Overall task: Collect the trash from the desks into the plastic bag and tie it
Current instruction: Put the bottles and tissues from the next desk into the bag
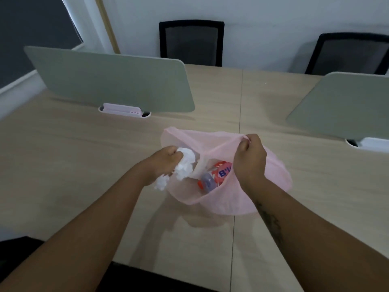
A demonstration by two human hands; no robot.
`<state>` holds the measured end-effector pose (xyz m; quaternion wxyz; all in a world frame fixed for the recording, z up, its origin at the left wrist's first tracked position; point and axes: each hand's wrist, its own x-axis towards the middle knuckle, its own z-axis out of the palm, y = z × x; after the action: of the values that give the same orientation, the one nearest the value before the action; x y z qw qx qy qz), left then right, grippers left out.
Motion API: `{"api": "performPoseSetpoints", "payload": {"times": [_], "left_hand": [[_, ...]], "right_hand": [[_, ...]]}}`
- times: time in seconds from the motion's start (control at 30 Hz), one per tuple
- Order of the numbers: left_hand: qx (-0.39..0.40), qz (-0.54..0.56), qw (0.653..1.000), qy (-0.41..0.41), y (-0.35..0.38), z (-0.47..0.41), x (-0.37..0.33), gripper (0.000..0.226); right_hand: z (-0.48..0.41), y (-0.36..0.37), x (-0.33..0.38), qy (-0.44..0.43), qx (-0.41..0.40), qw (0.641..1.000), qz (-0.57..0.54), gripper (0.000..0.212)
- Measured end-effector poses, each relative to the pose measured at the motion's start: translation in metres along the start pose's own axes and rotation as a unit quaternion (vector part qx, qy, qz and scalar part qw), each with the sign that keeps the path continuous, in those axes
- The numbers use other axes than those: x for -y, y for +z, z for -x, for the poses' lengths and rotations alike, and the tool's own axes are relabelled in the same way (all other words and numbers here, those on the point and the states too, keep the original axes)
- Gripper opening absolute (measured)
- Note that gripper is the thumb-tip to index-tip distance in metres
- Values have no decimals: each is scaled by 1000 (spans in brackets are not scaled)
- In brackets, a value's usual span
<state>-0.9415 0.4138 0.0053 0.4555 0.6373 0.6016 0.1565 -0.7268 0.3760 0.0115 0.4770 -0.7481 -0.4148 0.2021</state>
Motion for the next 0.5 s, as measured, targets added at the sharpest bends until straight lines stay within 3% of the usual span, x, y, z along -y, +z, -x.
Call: {"api": "performPoseSetpoints", "payload": {"times": [0.1,0.2,0.3,0.37,0.43,0.5], "left_hand": [[-1,-37,999,16,53,-5,-34,29],[-7,75,997,15,96,-20,-73,35],[98,125,987,23,108,-28,-86,42],[120,143,982,36,97,-32,-76,41],[45,199,977,60,77,-39,-54,27],[-139,231,961,65,50,-42,-24,22]], "right_hand": [[4,-23,2,-15,0,1000,-27,23],[3,-44,2,-16,-14,999,-46,22],[-10,-57,5,3,-34,997,-69,22],[-22,-62,6,3,-58,996,-60,22],[-32,-64,1,-2,-72,997,-39,21],[-35,-58,-9,-4,-70,997,-16,21]]}}
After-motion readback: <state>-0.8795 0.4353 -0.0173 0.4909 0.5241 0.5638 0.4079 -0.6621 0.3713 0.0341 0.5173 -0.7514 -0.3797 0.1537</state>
